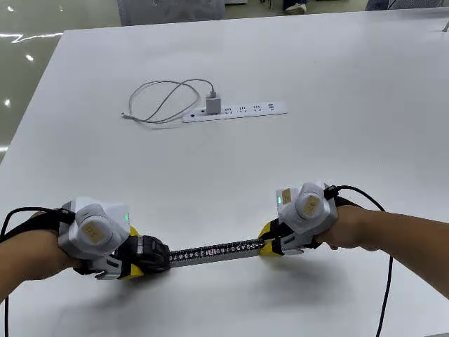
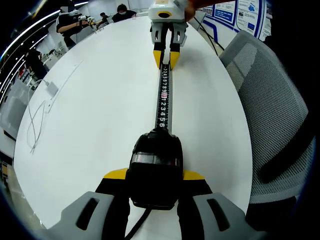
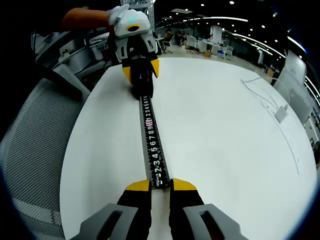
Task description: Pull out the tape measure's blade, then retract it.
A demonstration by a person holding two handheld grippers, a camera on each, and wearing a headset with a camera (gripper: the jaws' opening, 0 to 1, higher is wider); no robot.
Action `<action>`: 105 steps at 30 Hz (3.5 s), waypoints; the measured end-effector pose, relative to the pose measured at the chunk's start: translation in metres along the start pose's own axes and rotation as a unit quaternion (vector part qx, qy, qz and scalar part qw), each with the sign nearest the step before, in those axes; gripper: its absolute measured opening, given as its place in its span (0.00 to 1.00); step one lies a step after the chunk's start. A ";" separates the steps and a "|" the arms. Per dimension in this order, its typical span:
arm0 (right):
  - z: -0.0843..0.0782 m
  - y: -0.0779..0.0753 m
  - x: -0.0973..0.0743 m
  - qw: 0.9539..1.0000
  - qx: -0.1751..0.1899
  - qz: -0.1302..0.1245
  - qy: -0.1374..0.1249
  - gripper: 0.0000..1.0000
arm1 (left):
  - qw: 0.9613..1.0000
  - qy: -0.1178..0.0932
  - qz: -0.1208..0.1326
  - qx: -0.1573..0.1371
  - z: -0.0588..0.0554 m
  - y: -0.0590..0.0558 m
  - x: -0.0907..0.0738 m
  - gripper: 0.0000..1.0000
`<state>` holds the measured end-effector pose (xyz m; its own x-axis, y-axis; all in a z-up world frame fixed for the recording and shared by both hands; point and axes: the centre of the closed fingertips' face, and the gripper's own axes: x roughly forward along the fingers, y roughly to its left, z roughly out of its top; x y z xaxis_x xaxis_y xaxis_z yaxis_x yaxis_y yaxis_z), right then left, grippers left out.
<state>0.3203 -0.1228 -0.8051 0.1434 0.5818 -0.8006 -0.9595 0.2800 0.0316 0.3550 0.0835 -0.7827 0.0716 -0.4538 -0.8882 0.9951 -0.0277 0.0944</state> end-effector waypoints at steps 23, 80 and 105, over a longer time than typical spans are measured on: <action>-0.009 -0.002 -0.009 1.000 0.002 -0.003 0.004 0.09 | 1.000 0.001 0.003 0.000 0.000 0.000 0.000 0.32; -0.033 -0.007 -0.025 1.000 0.016 -0.015 0.011 0.08 | 1.000 0.000 0.005 0.000 0.000 0.000 0.000 0.32; -0.039 -0.008 -0.029 1.000 0.022 -0.017 0.013 0.08 | 1.000 0.000 0.007 0.000 0.001 0.000 0.000 0.32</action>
<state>0.3140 -0.1719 -0.8053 0.1686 0.5515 -0.8169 -0.9425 0.3328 0.0302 0.3547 0.0827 -0.7826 0.0858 -0.4533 -0.8872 0.9940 -0.0215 0.1071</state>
